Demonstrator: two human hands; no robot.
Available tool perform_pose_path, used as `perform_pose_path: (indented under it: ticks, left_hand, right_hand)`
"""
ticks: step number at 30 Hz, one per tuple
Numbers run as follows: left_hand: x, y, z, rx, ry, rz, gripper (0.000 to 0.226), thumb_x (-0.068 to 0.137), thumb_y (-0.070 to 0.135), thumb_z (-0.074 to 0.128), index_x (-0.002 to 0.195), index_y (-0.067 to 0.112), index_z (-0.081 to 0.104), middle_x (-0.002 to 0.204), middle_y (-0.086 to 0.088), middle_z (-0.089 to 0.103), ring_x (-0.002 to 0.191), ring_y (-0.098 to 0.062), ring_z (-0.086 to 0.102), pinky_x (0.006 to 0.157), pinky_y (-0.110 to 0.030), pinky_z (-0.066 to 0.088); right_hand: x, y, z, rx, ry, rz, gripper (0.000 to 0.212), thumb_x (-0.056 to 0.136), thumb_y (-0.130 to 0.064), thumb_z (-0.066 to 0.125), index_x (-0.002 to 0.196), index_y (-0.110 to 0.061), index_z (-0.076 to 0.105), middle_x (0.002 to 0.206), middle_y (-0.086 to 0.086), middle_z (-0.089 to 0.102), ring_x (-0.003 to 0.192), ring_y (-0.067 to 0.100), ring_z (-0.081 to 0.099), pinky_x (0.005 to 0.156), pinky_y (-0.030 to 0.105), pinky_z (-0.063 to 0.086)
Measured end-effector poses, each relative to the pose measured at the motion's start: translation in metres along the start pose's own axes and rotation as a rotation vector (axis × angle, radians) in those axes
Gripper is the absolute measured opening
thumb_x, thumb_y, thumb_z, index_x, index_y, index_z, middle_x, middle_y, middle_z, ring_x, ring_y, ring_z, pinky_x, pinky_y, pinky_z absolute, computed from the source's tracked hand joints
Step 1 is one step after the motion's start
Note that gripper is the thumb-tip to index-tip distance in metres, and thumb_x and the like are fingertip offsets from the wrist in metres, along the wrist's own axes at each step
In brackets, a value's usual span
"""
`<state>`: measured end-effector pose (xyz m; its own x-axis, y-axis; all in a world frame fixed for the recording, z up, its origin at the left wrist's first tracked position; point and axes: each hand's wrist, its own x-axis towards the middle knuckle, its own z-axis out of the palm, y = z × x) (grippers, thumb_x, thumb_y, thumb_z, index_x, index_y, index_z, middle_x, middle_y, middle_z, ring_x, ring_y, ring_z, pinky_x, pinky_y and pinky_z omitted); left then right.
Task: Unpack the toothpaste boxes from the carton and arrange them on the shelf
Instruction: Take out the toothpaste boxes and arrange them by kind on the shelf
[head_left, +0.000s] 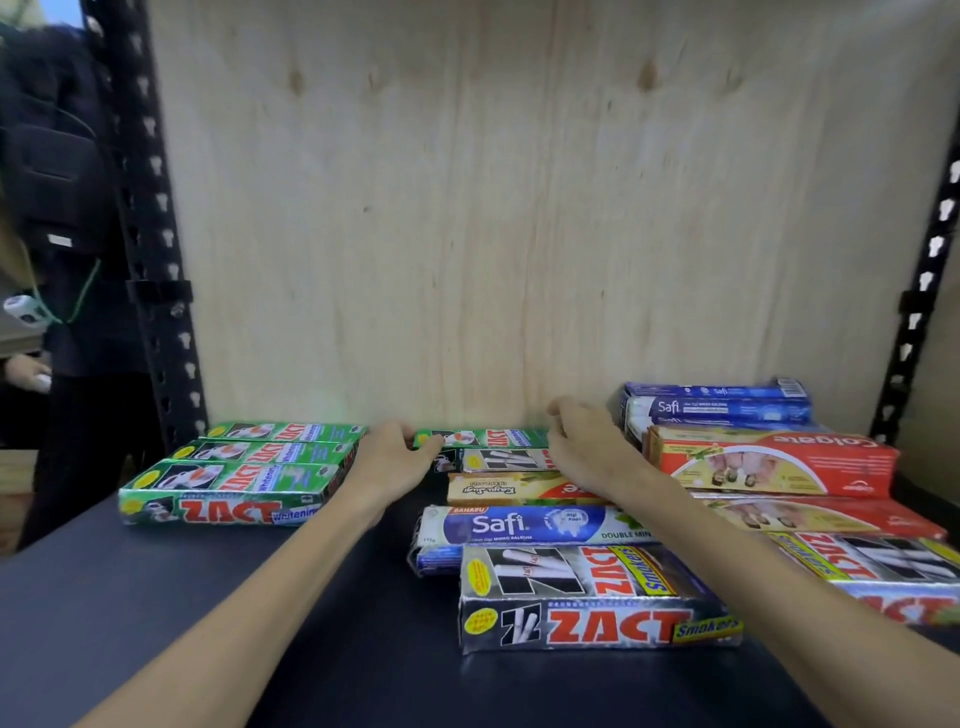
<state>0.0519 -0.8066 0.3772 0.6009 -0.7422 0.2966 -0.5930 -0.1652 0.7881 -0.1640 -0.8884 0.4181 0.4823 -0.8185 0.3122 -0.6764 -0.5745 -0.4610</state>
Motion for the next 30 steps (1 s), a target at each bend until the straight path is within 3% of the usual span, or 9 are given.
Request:
perform_pose_path:
  ticks: [3, 6, 11, 14, 17, 20, 23, 26, 30]
  left_hand:
    - [-0.001, 0.002, 0.001, 0.003, 0.007, 0.027, 0.042, 0.09, 0.039, 0.067, 0.09, -0.004, 0.069, 0.092, -0.02, 0.072, 0.078, -0.026, 0.066, 0.075, -0.045, 0.053]
    - [-0.005, 0.004, 0.0, 0.007, 0.01, 0.04, 0.041, 0.089, 0.037, 0.07, 0.086, -0.004, 0.069, 0.088, -0.02, 0.072, 0.071, -0.019, 0.058, 0.063, -0.033, 0.045]
    - [-0.012, 0.012, -0.008, -0.04, 0.099, 0.119, 0.017, 0.09, 0.033, 0.072, 0.093, 0.017, 0.066, 0.089, 0.004, 0.071, 0.081, -0.011, 0.065, 0.067, -0.023, 0.05]
    - [-0.021, 0.022, -0.013, -0.079, 0.175, 0.217, 0.021, 0.093, 0.032, 0.068, 0.107, 0.017, 0.067, 0.096, 0.007, 0.069, 0.087, -0.008, 0.065, 0.069, -0.018, 0.046]
    - [-0.035, 0.03, -0.021, -0.14, 0.234, 0.283, 0.025, 0.094, 0.042, 0.064, 0.109, 0.022, 0.067, 0.099, 0.007, 0.069, 0.092, -0.007, 0.065, 0.076, -0.026, 0.055]
    - [-0.061, 0.032, -0.039, -0.105, 0.259, 0.301, 0.033, 0.093, 0.046, 0.063, 0.119, 0.026, 0.065, 0.106, 0.005, 0.058, 0.1, -0.011, 0.059, 0.089, -0.03, 0.051]
    - [-0.094, 0.017, -0.062, -0.027, 0.202, 0.308, 0.041, 0.089, 0.044, 0.07, 0.125, 0.028, 0.062, 0.105, 0.01, 0.052, 0.097, -0.008, 0.056, 0.088, -0.023, 0.045]
    - [-0.116, 0.001, -0.087, -0.011, 0.201, 0.264, 0.042, 0.084, 0.045, 0.074, 0.12, 0.026, 0.063, 0.103, 0.014, 0.055, 0.098, -0.008, 0.056, 0.085, -0.022, 0.044]
    - [-0.14, -0.017, -0.128, 0.015, 0.185, 0.193, 0.052, 0.077, 0.057, 0.074, 0.116, 0.025, 0.064, 0.108, 0.01, 0.068, 0.097, -0.012, 0.066, 0.088, -0.038, 0.056]
  right_hand:
    - [0.0, 0.001, 0.008, -0.145, 0.036, 0.037, 0.026, 0.098, -0.027, 0.046, 0.11, -0.006, 0.055, 0.113, 0.015, 0.063, 0.108, 0.035, 0.058, 0.095, 0.043, 0.047]
    - [0.001, -0.002, 0.008, -0.081, 0.037, 0.066, 0.033, 0.098, -0.036, 0.047, 0.115, -0.009, 0.052, 0.117, 0.014, 0.064, 0.111, 0.036, 0.058, 0.1, 0.048, 0.043]
    - [-0.002, 0.001, 0.004, 0.037, 0.15, -0.016, 0.054, 0.09, -0.041, 0.067, 0.126, -0.006, 0.049, 0.118, 0.015, 0.065, 0.109, 0.032, 0.062, 0.094, 0.047, 0.051]
    - [-0.009, -0.007, -0.005, 0.046, 0.25, -0.048, 0.059, 0.082, -0.047, 0.075, 0.121, -0.008, 0.054, 0.11, 0.01, 0.065, 0.099, 0.025, 0.063, 0.083, 0.04, 0.056]
    - [-0.021, -0.013, -0.015, 0.076, 0.312, -0.039, 0.056, 0.078, -0.046, 0.079, 0.112, -0.006, 0.06, 0.105, 0.011, 0.068, 0.092, 0.025, 0.063, 0.08, 0.044, 0.057]
    - [-0.043, -0.02, -0.027, 0.156, 0.271, -0.032, 0.062, 0.075, -0.041, 0.083, 0.115, 0.002, 0.062, 0.105, 0.015, 0.069, 0.09, 0.024, 0.063, 0.078, 0.039, 0.056]
    - [-0.065, -0.033, -0.03, 0.158, 0.229, -0.058, 0.075, 0.072, -0.042, 0.085, 0.127, 0.002, 0.059, 0.116, 0.017, 0.068, 0.097, 0.024, 0.064, 0.077, 0.028, 0.049]
    - [-0.087, -0.052, -0.022, 0.198, 0.176, -0.103, 0.084, 0.07, -0.042, 0.086, 0.135, -0.001, 0.052, 0.12, 0.017, 0.066, 0.106, 0.027, 0.064, 0.089, 0.032, 0.052]
    - [-0.11, -0.082, -0.007, 0.206, 0.164, -0.158, 0.082, 0.067, -0.048, 0.087, 0.133, -0.01, 0.054, 0.112, 0.011, 0.068, 0.101, 0.025, 0.063, 0.086, 0.035, 0.051]
